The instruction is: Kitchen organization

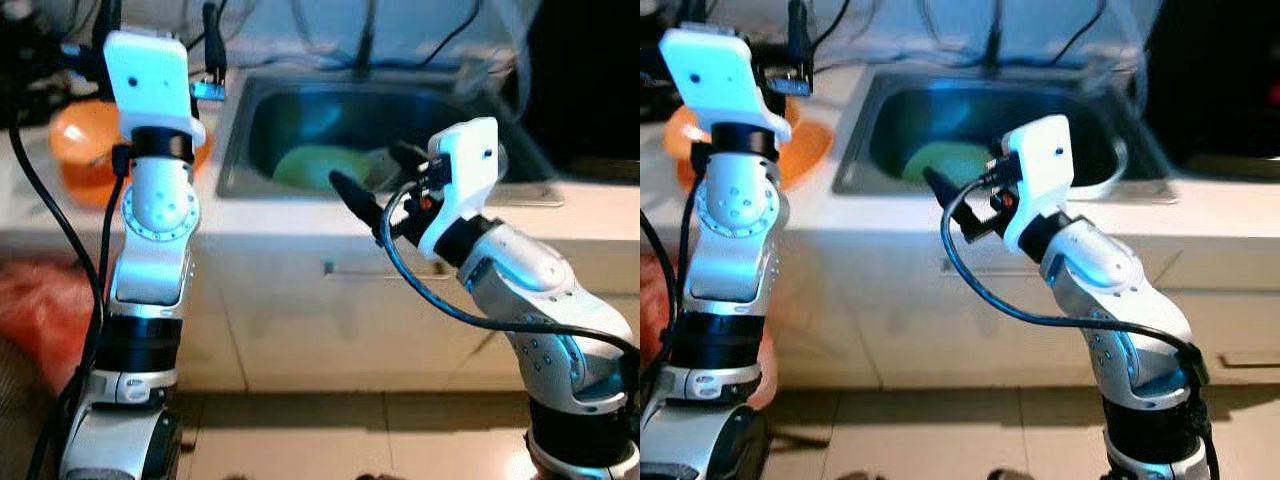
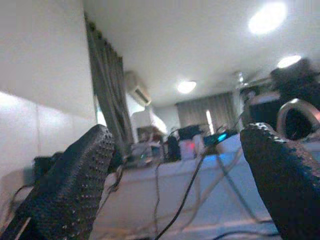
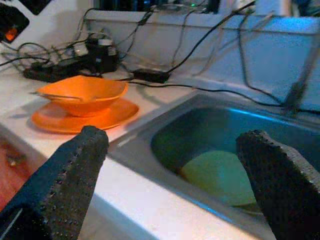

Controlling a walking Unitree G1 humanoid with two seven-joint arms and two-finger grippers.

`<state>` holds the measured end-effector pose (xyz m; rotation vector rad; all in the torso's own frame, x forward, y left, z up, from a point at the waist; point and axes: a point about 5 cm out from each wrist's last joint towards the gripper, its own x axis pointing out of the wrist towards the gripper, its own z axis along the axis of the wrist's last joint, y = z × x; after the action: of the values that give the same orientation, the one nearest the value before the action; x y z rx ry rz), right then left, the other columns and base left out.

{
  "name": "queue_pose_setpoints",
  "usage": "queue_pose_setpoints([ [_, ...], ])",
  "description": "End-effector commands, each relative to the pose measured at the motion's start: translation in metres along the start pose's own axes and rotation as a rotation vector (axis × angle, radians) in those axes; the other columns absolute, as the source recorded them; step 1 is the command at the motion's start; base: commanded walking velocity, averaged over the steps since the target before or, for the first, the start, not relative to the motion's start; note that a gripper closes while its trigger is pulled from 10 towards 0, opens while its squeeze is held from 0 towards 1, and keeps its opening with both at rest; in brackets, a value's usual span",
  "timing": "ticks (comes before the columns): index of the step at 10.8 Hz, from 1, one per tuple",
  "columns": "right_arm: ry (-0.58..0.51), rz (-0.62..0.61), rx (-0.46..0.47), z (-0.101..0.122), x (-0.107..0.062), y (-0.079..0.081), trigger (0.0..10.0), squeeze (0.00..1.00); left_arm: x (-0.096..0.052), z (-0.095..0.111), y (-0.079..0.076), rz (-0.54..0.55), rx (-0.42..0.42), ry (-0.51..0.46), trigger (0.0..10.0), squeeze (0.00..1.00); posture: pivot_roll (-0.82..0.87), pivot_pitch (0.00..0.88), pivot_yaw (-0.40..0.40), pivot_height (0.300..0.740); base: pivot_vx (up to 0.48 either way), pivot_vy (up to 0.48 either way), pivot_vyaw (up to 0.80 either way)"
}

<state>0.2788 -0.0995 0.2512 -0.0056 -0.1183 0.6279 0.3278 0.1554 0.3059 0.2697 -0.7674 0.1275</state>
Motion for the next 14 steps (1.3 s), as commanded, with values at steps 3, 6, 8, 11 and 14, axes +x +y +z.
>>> queue_pose_setpoints([
  [3,-0.041,-0.026,-0.022,0.0070,-0.0002,-0.0037,10.0,0.00,0.0097,0.0139,-0.0004,-0.008,-0.009,-0.032,10.0,0.00,-0.05,0.042,-0.004,0.740,0.474,0.000,0.00],
  [6,-0.041,-0.032,-0.024,0.0062,-0.0008,-0.0044,10.0,0.00,0.0089,0.0147,-0.0001,-0.008,-0.022,-0.023,10.0,0.00,-0.06,0.048,-0.003,0.740,0.451,0.000,0.00],
  [8,-0.039,-0.034,-0.023,0.0058,-0.0013,-0.0044,10.0,0.00,0.0089,0.0147,0.0002,-0.004,-0.029,-0.020,10.0,0.00,-0.06,0.049,-0.004,0.740,0.439,0.000,0.00],
  [11,-0.032,-0.037,-0.020,0.0035,-0.0017,-0.0044,10.0,0.00,0.0090,0.0136,0.0035,0.011,-0.048,-0.009,10.0,0.00,-0.05,0.055,-0.004,0.740,0.472,0.000,0.00],
  [14,-0.028,-0.038,-0.016,0.0023,-0.0017,-0.0044,10.0,0.00,0.0072,0.0121,0.0032,0.001,-0.054,-0.011,10.0,0.00,-0.05,0.060,-0.004,0.740,0.097,0.000,0.00],
])
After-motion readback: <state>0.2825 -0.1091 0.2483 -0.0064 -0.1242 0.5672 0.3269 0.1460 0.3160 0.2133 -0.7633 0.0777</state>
